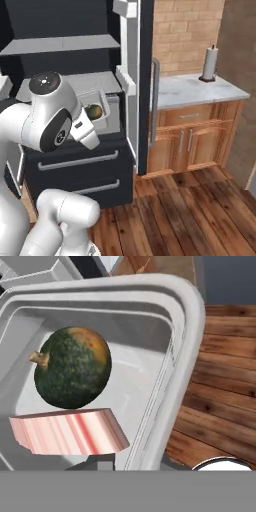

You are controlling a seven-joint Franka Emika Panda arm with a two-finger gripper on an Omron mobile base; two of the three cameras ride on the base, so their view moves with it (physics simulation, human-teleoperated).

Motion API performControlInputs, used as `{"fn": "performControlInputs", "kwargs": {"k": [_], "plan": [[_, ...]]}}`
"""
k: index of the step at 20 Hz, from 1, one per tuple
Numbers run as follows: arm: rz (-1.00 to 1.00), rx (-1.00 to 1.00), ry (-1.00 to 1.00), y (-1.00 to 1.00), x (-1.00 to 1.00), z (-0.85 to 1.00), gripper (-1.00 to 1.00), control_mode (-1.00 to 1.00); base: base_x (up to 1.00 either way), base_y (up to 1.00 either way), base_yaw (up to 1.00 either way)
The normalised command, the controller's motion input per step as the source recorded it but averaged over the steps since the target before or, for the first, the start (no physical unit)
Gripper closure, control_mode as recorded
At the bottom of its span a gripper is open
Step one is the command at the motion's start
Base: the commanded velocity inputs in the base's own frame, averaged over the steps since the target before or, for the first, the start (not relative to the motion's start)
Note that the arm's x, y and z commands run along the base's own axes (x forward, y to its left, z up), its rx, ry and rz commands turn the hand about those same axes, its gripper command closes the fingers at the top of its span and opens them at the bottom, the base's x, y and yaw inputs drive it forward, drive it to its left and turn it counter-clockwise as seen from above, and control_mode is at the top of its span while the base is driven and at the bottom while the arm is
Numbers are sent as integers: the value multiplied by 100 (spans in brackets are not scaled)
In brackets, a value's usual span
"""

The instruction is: Place the tupperware containing the steak and squash meal in the microwave. Close the microwave door and press the start button to reheat the meal.

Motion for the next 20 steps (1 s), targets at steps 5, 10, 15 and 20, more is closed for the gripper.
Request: {"fn": "performControlInputs", "kwargs": {"k": [5, 10, 15, 20], "plan": [[0, 0, 0, 0, 0, 0, 100, 100, -50, -5, -59], [0, 0, 0, 0, 0, 0, 100, 100, -31, -4, -60], [0, 0, 0, 0, 0, 0, 100, 100, -10, -9, -59], [0, 0, 0, 0, 0, 0, 100, 100, -1, -12, -64]]}}
